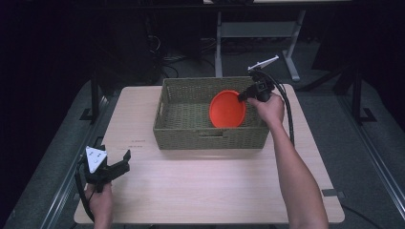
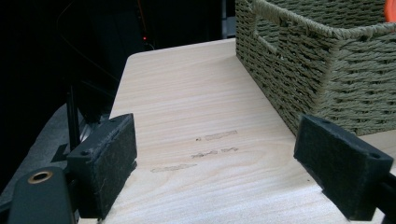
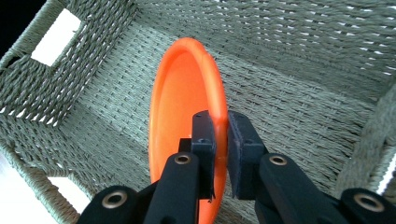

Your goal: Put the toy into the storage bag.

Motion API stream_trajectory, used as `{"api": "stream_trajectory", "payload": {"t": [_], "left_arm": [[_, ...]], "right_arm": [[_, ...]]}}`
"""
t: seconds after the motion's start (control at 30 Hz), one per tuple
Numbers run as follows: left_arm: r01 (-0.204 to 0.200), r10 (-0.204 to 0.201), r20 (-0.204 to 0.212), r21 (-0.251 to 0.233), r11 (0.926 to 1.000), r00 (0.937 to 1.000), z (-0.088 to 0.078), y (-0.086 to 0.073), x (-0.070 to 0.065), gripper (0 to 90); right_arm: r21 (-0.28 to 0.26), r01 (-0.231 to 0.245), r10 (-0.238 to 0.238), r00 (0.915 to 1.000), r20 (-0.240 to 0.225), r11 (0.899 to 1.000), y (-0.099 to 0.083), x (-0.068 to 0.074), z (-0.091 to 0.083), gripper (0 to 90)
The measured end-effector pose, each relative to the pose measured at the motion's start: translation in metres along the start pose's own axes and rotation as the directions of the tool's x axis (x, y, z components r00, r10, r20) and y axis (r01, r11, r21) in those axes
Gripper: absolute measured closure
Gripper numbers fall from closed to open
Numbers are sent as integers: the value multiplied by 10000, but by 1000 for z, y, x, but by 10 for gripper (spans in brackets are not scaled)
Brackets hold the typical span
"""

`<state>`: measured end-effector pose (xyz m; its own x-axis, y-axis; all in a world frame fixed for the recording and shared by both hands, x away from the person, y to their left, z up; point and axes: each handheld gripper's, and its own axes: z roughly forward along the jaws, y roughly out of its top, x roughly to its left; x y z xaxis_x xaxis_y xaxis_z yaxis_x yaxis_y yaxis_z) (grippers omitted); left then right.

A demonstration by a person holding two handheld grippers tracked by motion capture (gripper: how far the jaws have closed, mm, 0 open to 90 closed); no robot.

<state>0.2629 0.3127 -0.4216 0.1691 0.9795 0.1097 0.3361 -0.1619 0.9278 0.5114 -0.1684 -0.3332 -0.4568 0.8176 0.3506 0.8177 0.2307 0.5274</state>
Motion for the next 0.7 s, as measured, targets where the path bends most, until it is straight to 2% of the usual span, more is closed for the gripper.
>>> {"api": "stream_trajectory", "payload": {"t": [0.23,0.37,0.5,0.7], "left_arm": [[-125,125,10,27,9999,9999,0,1,-2,127],[-66,66,-17,75,9999,10000,1,0,-2,127],[-10,10,-88,23,10000,10000,1,0,-1,127],[-127,127,-50,82,9999,9999,1,1,-3,127]], "right_arm": [[344,-102,97,9998,154,9994,-2,0,12,817],[467,-74,71,9999,77,9989,-3,-2,17,817],[744,-3,-18,9996,290,9972,-5,-2,23,816],[966,-117,100,9998,184,9953,-8,-7,28,811]]}}
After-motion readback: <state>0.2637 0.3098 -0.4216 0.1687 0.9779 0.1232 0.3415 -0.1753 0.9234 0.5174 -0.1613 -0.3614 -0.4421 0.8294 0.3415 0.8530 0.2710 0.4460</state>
